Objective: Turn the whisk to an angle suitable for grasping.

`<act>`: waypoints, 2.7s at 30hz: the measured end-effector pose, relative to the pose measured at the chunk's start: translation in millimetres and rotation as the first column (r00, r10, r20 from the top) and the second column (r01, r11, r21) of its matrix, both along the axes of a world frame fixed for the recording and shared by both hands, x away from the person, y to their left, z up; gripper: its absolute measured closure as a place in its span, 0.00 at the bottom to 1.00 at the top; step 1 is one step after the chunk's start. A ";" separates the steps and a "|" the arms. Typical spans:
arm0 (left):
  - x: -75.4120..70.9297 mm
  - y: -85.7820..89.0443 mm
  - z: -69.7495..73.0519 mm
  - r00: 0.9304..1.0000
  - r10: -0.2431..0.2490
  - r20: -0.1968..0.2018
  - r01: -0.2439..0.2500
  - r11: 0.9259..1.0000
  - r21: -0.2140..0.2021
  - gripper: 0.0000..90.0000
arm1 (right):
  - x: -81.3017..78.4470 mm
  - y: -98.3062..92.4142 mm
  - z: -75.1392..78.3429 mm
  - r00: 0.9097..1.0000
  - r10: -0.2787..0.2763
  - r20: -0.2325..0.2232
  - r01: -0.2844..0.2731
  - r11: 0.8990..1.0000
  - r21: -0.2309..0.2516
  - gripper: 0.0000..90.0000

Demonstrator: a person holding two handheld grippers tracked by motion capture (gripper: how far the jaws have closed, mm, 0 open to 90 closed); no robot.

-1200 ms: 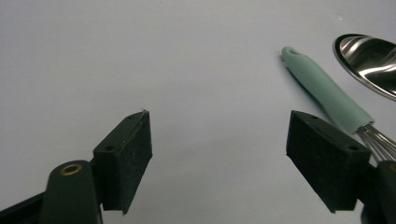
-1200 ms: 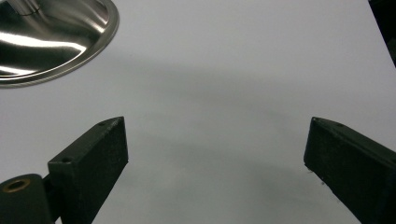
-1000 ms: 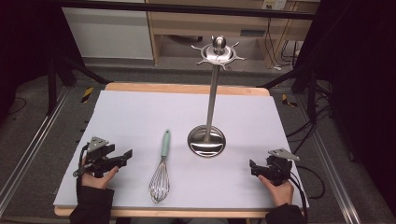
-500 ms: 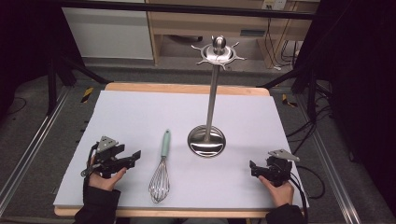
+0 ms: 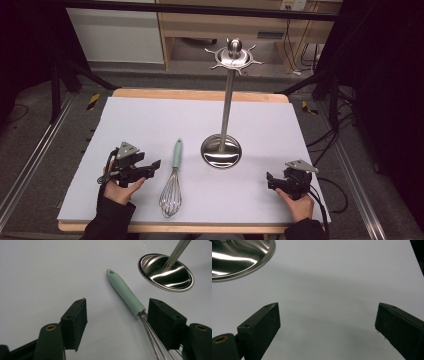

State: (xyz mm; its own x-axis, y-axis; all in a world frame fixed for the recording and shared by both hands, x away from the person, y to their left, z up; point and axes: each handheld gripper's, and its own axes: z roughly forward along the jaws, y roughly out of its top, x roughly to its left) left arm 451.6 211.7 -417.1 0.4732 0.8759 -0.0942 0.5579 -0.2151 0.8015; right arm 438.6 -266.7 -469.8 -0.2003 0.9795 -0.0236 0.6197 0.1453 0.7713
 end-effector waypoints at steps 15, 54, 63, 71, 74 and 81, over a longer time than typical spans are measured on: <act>11.7 -31.4 2.4 0.998 -0.046 -0.051 0.047 0.998 0.030 0.43 | 0.7 -0.5 1.3 1.000 0.004 -0.003 -0.004 1.000 -0.004 0.07; 42.1 -67.4 -35.1 0.962 -0.041 -0.271 0.083 0.986 0.146 0.54 | 3.0 0.8 -1.6 0.999 0.015 -0.035 -0.016 1.000 -0.015 0.08; 47.2 -72.8 -36.8 0.952 -0.022 -0.305 0.070 0.986 0.148 0.62 | 3.2 1.0 -1.9 0.999 0.015 -0.038 -0.016 1.000 -0.014 0.08; 51.9 -73.3 -37.8 0.940 0.004 -0.341 0.050 0.987 0.150 0.64 | 3.3 1.4 -2.1 0.999 0.015 -0.040 -0.016 1.000 -0.013 0.08; 52.3 -72.1 -37.1 0.936 0.014 -0.351 0.041 0.988 0.148 0.66 | 3.3 1.2 -2.1 0.999 0.017 -0.039 -0.018 1.000 -0.016 0.08; 51.5 -64.1 -32.1 0.931 0.033 -0.363 0.030 0.986 0.166 0.71 | 3.5 1.5 -2.4 0.999 0.021 -0.041 -0.021 1.000 -0.015 0.08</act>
State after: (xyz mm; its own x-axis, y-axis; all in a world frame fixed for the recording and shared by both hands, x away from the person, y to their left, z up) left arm 503.1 147.6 -449.1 0.4330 0.8944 -0.1125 0.8041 -0.3268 0.4967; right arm 442.1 -265.3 -472.2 -0.2219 0.9746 -0.0305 0.6472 0.1706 0.7429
